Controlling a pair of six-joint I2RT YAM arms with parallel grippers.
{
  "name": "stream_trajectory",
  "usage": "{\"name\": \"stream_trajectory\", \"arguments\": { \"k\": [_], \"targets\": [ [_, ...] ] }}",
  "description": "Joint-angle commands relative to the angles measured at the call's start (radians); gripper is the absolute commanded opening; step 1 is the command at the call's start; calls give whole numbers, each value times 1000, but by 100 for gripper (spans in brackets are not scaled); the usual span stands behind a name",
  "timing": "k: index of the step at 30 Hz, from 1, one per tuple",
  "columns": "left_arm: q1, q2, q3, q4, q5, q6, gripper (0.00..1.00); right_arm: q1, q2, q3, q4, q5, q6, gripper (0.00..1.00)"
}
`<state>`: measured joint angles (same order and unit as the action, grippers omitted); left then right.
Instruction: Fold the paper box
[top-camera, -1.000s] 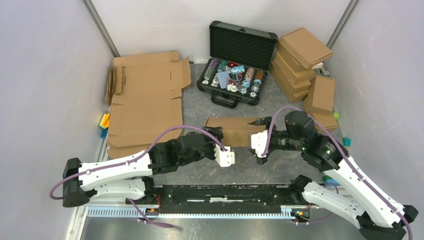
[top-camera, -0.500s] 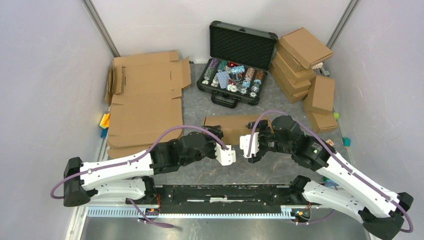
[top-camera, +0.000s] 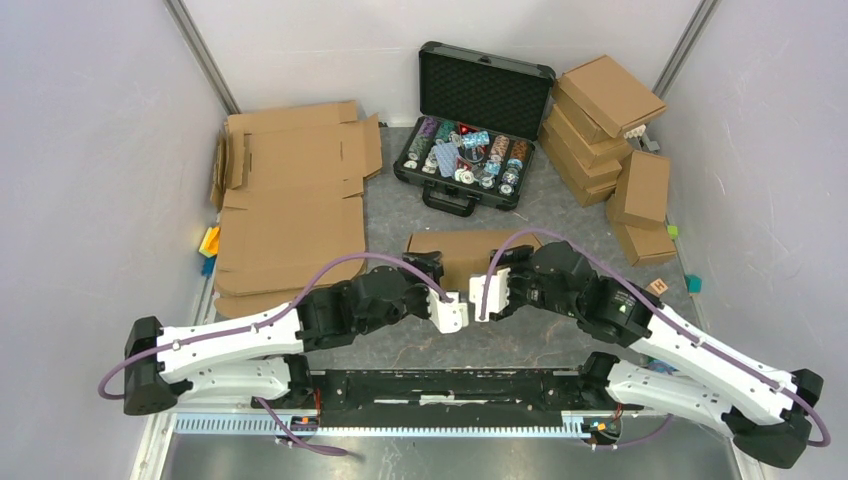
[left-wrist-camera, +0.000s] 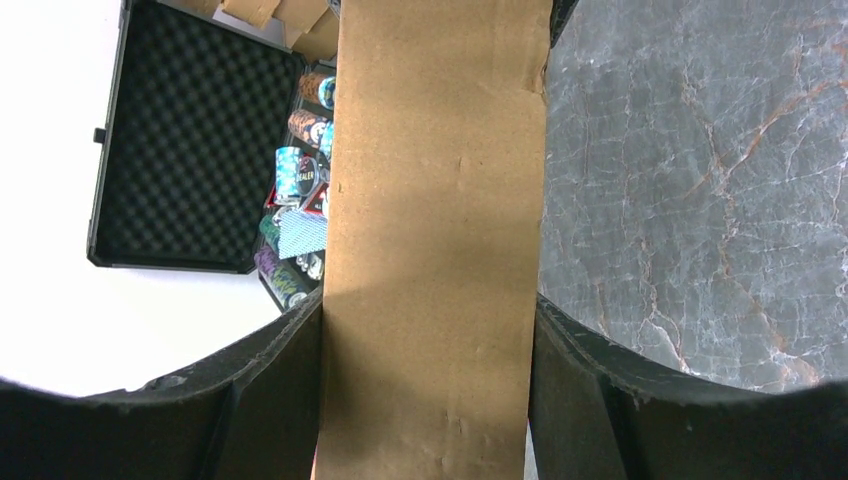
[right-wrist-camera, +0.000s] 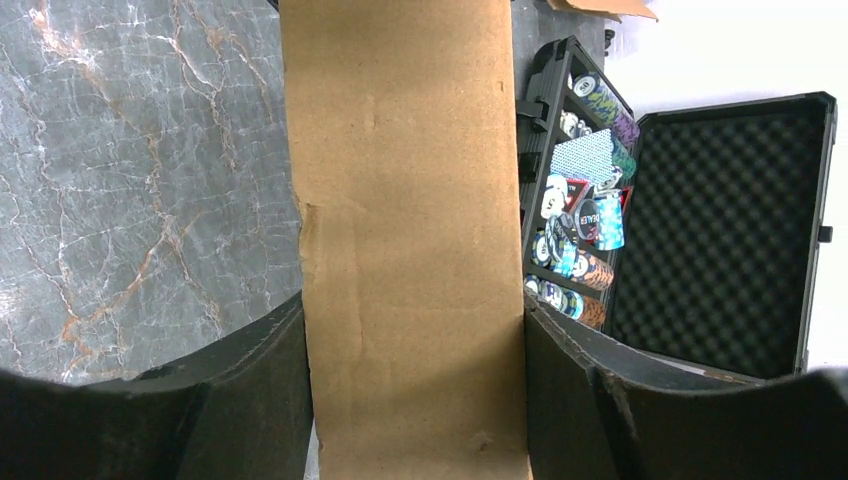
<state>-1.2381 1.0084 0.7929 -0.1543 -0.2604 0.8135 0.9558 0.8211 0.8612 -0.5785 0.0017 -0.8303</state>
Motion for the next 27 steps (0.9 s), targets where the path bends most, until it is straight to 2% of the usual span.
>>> {"name": "stream_trajectory", "arguments": {
  "k": [1,5,10,11,15,22,24,27],
  "targets": [
    [-5,-78,-15,123,-23,-95,62,-4,-50,-27,-4,182,46,45],
    [-5,-170,-57,136,-14,-289,82,-6,-82,-59,-24,316,123,29],
    [-4,-348,-166,239,25,-520,99,-4,-71,-88,-85,451,227,28],
    [-5,-374,-181,247,27,-540,100,-4,-72,-96,-85,475,239,28],
    [-3,-433,-204,254,-112,-679,100,-5,-92,-103,-73,605,260,29],
    [-3,-377,-220,236,-115,-783,100,-4,-87,-68,-113,899,277,31],
    [-3,-354,-229,227,-132,-794,100,-5,-72,-83,-131,923,286,31],
    [-3,-336,-250,244,-151,-793,100,-5,-67,-93,-103,871,326,31]
  ]
}}
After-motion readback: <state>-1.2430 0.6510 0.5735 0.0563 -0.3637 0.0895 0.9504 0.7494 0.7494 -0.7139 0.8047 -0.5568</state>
